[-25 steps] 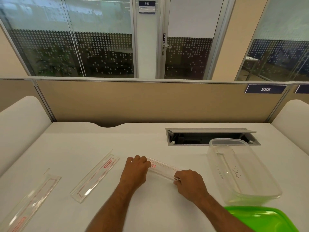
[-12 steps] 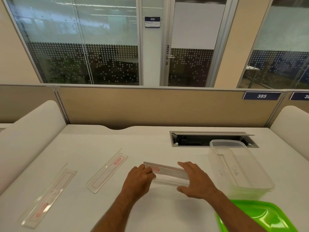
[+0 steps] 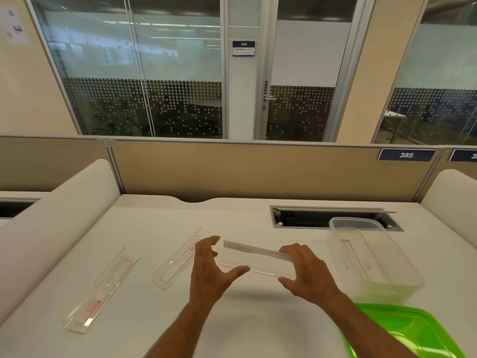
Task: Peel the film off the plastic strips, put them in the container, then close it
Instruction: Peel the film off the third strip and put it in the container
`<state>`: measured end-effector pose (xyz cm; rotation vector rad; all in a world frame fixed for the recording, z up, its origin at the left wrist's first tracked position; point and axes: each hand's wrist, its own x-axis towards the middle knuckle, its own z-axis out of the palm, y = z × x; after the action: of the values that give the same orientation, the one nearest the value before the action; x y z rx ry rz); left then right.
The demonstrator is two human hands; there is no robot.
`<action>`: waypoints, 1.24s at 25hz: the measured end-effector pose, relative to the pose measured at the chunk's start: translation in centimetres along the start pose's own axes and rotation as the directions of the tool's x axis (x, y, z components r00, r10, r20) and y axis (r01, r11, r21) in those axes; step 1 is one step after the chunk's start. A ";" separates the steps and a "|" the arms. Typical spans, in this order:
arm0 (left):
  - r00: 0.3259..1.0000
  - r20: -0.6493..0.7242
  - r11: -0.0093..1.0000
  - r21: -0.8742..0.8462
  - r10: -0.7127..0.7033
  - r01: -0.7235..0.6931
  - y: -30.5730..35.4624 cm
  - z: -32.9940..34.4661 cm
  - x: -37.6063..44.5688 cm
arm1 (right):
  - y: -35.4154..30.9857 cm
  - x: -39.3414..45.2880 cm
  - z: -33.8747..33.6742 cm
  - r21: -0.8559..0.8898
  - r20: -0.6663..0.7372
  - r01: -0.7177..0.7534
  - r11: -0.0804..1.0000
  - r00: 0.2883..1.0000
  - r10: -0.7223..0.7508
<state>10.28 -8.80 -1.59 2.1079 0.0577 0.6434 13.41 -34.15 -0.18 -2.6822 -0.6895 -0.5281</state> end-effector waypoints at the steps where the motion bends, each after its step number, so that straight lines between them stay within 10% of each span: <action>1: 0.979 0.051 0.968 -0.151 -0.196 0.202 0.6 -0.2 0.1 | -0.2 -0.1 -0.1 -0.035 -0.055 0.043 0.998 0.998 -0.044; 5: 0.735 0.361 0.576 -0.460 -0.574 0.676 1.6 -0.4 0.6 | -0.7 -0.3 -0.4 -0.184 -0.126 0.170 0.968 0.973 -0.194; 10: 0.766 0.404 0.438 -0.644 -0.500 0.627 1.2 -0.7 0.1 | -0.8 -0.2 -1.2 -0.180 -0.182 0.186 0.966 0.959 -0.218; 14: 0.830 0.308 0.436 -0.736 -0.465 0.518 0.8 -1.0 0.5 | -1.1 -0.2 -1.8 0.271 -0.174 0.012 0.963 0.984 0.037; 18: 0.888 0.226 0.472 -0.780 -0.400 0.411 1.4 -1.4 1.1 | -1.2 0.8 -2.7 0.745 -0.009 -0.218 0.630 0.942 0.337; 31: 0.957 0.128 0.469 -0.850 -0.262 0.242 4.3 -3.1 4.1 | -0.9 3.9 -5.0 0.863 -0.030 -0.121 0.490 0.957 0.289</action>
<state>11.56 -7.88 4.95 1.0586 0.0449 0.3729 14.78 -33.82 6.06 -1.6894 -0.3923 -0.2316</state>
